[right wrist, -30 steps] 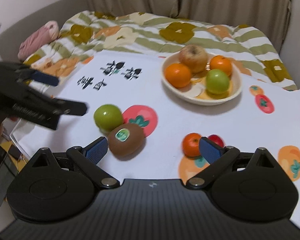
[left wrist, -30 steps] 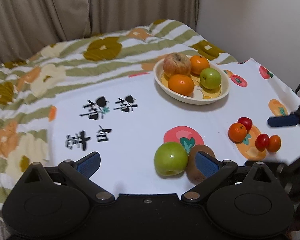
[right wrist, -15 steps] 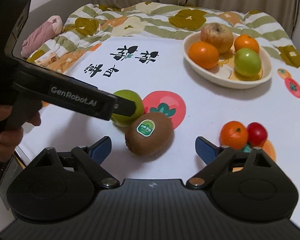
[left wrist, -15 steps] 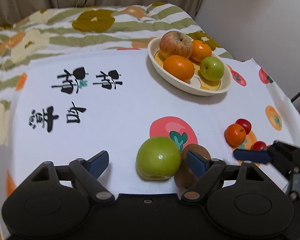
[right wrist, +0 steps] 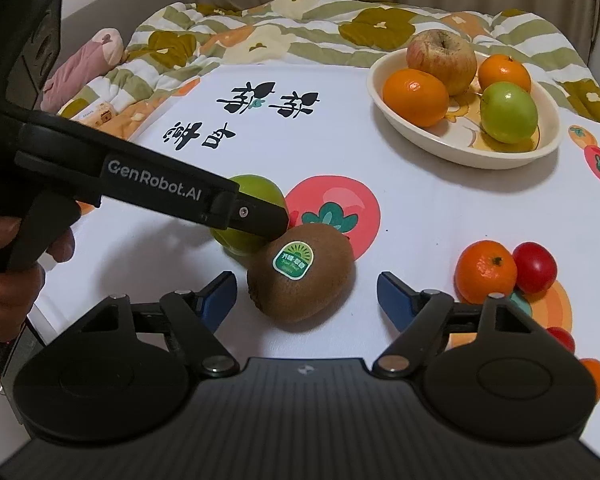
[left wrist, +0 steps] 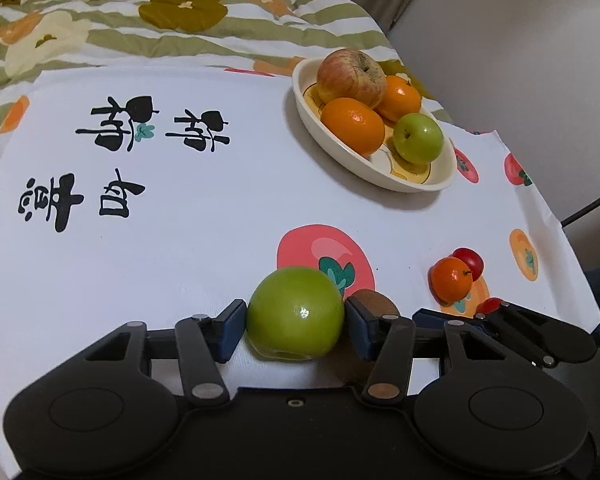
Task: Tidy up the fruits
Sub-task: 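Grasp the green apple with the left tool while the right tool grasps the kiwi, then carry the green apple and kiwi into the duck bowl and release both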
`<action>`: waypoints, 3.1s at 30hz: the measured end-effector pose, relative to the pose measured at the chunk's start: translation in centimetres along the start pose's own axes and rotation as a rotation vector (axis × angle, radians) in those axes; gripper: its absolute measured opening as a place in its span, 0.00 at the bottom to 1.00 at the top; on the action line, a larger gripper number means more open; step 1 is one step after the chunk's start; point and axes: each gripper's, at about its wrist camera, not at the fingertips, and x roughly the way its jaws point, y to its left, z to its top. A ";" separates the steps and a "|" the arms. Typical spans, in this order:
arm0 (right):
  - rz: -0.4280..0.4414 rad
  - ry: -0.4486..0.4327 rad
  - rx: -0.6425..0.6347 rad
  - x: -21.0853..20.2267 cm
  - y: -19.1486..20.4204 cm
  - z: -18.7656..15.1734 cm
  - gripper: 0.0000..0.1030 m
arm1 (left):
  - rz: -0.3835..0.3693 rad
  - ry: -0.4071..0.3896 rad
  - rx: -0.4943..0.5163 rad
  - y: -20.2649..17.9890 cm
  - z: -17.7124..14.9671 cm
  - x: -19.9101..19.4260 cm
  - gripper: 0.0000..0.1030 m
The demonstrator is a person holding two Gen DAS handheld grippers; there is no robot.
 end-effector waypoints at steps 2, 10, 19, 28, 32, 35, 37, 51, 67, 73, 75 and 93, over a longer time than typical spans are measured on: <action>0.001 0.002 0.001 0.1 0.0 0.1 0.87 | 0.023 -0.007 0.013 -0.2 0.0 -0.1 0.56; 0.004 0.001 0.002 0.5 0.0 0.6 0.86 | 0.088 -0.031 0.025 0.4 -0.4 -0.9 0.56; 0.003 0.010 0.008 1.2 0.3 0.7 0.80 | 0.129 -0.054 0.002 1.4 -1.2 -2.0 0.56; 0.001 -0.003 -0.001 1.2 0.7 0.9 0.71 | 0.144 -0.077 -0.002 1.5 -1.6 -3.1 0.56; -0.006 -0.025 0.006 0.2 0.3 1.4 0.70 | 0.155 -0.093 0.005 1.1 -1.5 -4.0 0.56; -0.018 -0.048 0.008 -0.9 -0.1 2.0 0.70 | 0.161 -0.110 0.010 0.7 -1.2 -4.7 0.56; -0.026 -0.064 0.005 -1.8 -0.6 2.4 0.70 | 0.166 -0.123 0.015 0.2 -0.8 -5.1 0.56; -0.069 -0.137 -0.049 -6.4 -7.7 6.4 0.70 | 0.163 -0.198 0.030 -5.7 3.7 -5.6 0.56; -0.056 -0.131 -0.136 -5.0 -17.9 11.3 0.70 | 0.191 -0.191 0.070 -12.2 10.5 1.3 0.56; -0.034 -0.111 -0.159 -2.8 -20.6 12.6 0.70 | 0.227 -0.171 0.105 -13.4 12.4 4.7 0.56; -0.023 -0.106 -0.170 -2.1 -21.2 13.0 0.70 | 0.241 -0.164 0.117 -13.5 12.9 5.7 0.56; 0.014 -0.083 -0.176 0.7 -23.3 14.5 0.70 | 0.316 -0.144 0.238 -15.0 13.6 9.2 0.56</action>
